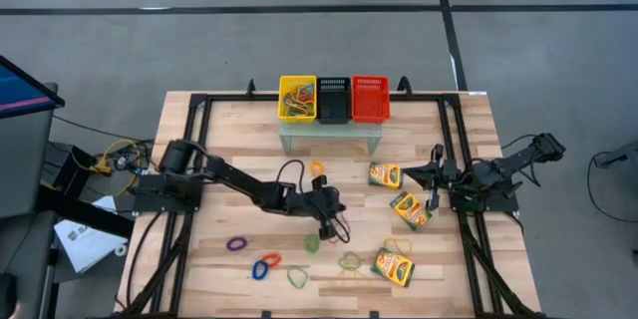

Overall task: Pick & Place Office Desk Supplies
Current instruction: Put the big red rubber band into the yellow bin on the shelf, then put the top right big yellow rubber band into the yellow bin on the shelf

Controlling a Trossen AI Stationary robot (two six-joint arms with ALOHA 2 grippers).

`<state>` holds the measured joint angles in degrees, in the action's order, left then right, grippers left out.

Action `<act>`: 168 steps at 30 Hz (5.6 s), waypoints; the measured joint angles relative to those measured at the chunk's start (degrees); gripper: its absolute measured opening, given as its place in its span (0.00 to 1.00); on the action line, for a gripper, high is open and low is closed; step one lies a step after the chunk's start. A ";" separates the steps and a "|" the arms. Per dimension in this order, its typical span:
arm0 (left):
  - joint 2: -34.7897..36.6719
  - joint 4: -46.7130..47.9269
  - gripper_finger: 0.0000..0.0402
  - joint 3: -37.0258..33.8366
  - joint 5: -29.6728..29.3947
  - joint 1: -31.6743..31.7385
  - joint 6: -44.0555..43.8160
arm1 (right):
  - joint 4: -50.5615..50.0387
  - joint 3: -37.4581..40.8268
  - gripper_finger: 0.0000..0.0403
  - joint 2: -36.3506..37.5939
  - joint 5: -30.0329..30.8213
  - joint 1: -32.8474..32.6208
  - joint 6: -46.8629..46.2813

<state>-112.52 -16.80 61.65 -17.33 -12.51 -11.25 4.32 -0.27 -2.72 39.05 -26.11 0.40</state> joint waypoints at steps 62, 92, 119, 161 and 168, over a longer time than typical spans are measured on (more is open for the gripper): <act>34.79 9.10 0.01 0.02 -7.90 35.73 29.87 | 0.00 0.02 0.01 0.00 0.22 -0.02 0.19; 34.77 10.99 0.74 -5.70 7.33 35.00 20.02 | -0.09 0.01 0.01 0.00 3.19 -0.02 -0.45; 41.21 13.23 0.16 -16.90 -51.02 -25.86 13.59 | -7.34 -4.21 0.19 -9.03 9.11 2.61 -7.27; 58.29 12.86 0.00 -36.20 -51.47 -32.48 -10.51 | -30.64 -34.89 0.39 -77.84 -19.91 -19.08 -55.71; 58.26 12.82 0.00 -36.20 -51.44 -32.46 -10.51 | -31.58 -35.21 0.39 -81.54 -19.61 -19.57 -56.39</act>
<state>-54.26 -3.98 25.45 -68.77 -44.97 -21.76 -27.26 -35.48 -84.26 19.45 -45.69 -55.98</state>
